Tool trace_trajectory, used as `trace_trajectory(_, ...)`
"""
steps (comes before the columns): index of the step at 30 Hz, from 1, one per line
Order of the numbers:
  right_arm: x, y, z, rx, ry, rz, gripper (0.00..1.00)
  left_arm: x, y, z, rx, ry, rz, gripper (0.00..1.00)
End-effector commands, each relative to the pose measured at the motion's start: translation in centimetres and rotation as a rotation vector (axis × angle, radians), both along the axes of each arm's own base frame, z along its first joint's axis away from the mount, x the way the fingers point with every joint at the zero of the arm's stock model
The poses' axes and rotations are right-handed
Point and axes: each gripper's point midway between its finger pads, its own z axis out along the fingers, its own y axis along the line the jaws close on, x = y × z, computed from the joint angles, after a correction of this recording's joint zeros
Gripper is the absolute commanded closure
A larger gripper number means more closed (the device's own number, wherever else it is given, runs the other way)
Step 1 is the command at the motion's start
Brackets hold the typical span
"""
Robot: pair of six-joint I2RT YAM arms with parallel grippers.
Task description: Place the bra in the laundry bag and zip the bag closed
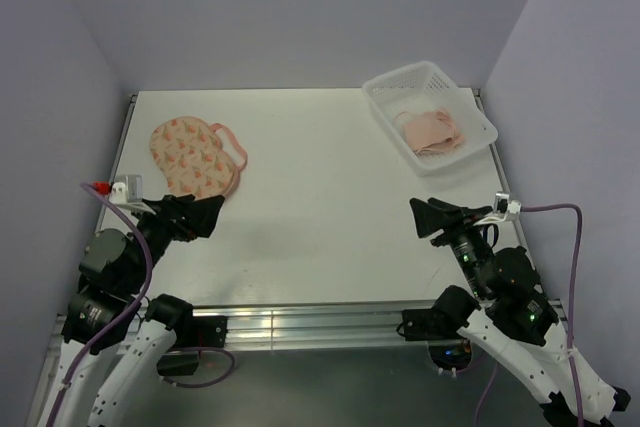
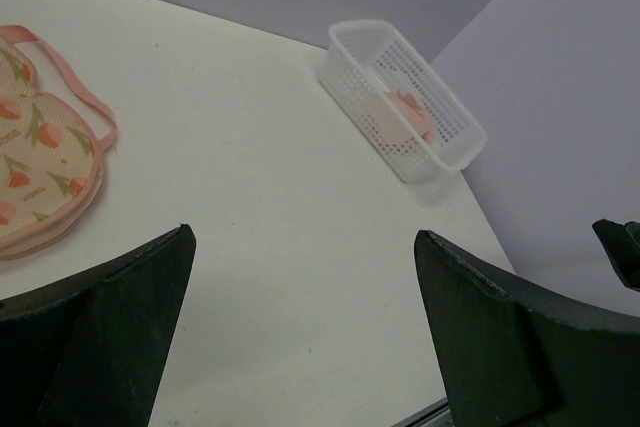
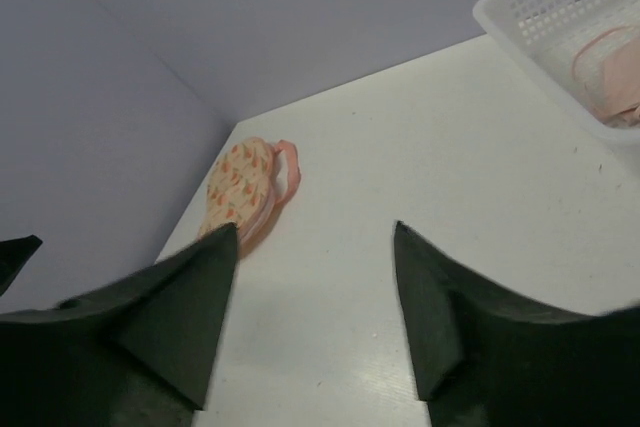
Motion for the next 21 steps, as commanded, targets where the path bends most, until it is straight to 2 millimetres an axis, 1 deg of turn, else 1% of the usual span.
trace_trajectory(1, 0.1, 0.3, 0.7, 0.031, -0.02, 0.01, 0.37, 0.9, 0.7, 0.9, -0.023, -0.001, 0.062, 0.01)
trace_trajectory(2, 0.1, 0.4, 0.5, 0.032, -0.011, 0.01, 0.64, 1.1, 0.8, 0.7, -0.023, 0.009, 0.073, 0.01)
trace_trajectory(3, 0.1, 0.6, 0.4, 0.03, -0.006, 0.017, 0.74, 1.4, 0.8, 0.5, -0.031, 0.022, 0.083, 0.01)
trace_trajectory(4, 0.2, 0.8, 0.3, 0.029, -0.002, 0.023, 0.85, 2.2, 0.8, 0.2, -0.023, 0.038, 0.094, 0.01)
trace_trajectory(5, 0.2, 1.0, 0.3, 0.028, 0.001, 0.032, 0.99, 2.7, 0.7, 0.0, -0.02, 0.048, 0.099, 0.17)
trace_trajectory(6, 0.1, 1.4, 0.3, 0.027, 0.003, 0.051, 1.0, 3.1, 0.5, -0.3, -0.027, 0.065, 0.103, 0.24)
trace_trajectory(7, 0.2, 1.7, 0.1, 0.024, 0.011, 0.059, 1.0, 4.1, 0.1, -1.1, -0.021, 0.105, 0.106, 0.3)
trace_trajectory(8, 0.2, 2.0, 0.4, 0.033, 0.002, 0.074, 1.0, 4.7, 0.0, -1.2, -0.025, 0.111, 0.114, 0.34)
trace_trajectory(9, 0.4, 2.5, 0.0, 0.025, 0.006, 0.086, 0.98, 5.4, -0.1, -1.6, -0.036, 0.134, 0.13, 0.42)
trace_trajectory(10, 0.5, 3.3, -0.4, 0.01, 0.02, 0.116, 0.94, 6.5, -0.2, -2.9, -0.02, 0.183, 0.153, 0.45)
trace_trajectory(11, 0.5, 3.9, -0.6, 0.01, 0.023, 0.138, 0.88, 7.6, 0.5, -3.3, -0.008, 0.195, 0.211, 0.48)
trace_trajectory(12, 0.6, 4.4, -0.8, 0.003, 0.029, 0.155, 0.85, 8.3, 1.0, -4.0, -0.01, 0.227, 0.258, 0.51)
trace_trajectory(13, 0.7, 5.3, -1.5, -0.016, 0.051, 0.19, 0.83, 9.4, 1.1, -5.4, 0.007, 0.276, 0.295, 0.51)
trace_trajectory(14, 0.8, 5.8, -1.8, -0.016, 0.055, 0.205, 0.78, 10.5, 1.7, -5.1, 0.004, 0.249, 0.347, 0.52)
trace_trajectory(15, 0.9, 6.2, -2.1, -0.024, 0.059, 0.22, 0.75, 11.7, 1.7, -6.7, 0.027, 0.291, 0.378, 0.52)
trace_trajectory(16, 0.9, 7.0, -2.4, -0.034, 0.061, 0.255, 0.71, 12.4, 1.8, -6.8, 0.036, 0.296, 0.396, 0.51)
trace_trajectory(17, 0.9, 7.4, -2.9, -0.042, 0.071, 0.27, 0.7, 13.2, 1.7, -7.3, 0.065, 0.305, 0.405, 0.5)
trace_trajectory(18, 0.9, 7.8, -3.4, -0.048, 0.081, 0.286, 0.69, 14.7, 1.6, -9.0, 0.105, 0.343, 0.43, 0.5)
trace_trajectory(19, 0.8, 8.2, -3.5, -0.045, 0.084, 0.301, 0.67, 15.6, 1.5, -8.9, 0.122, 0.345, 0.436, 0.5)
trace_trajectory(20, 0.7, 8.6, -3.8, -0.044, 0.083, 0.327, 0.66, 16.3, 1.5, -9.6, 0.164, 0.358, 0.441, 0.49)
trace_trajectory(21, 0.6, 8.9, -4.0, -0.041, 0.087, 0.337, 0.65, 17.5, 1.4, -11.5, 0.206, 0.402, 0.457, 0.49)
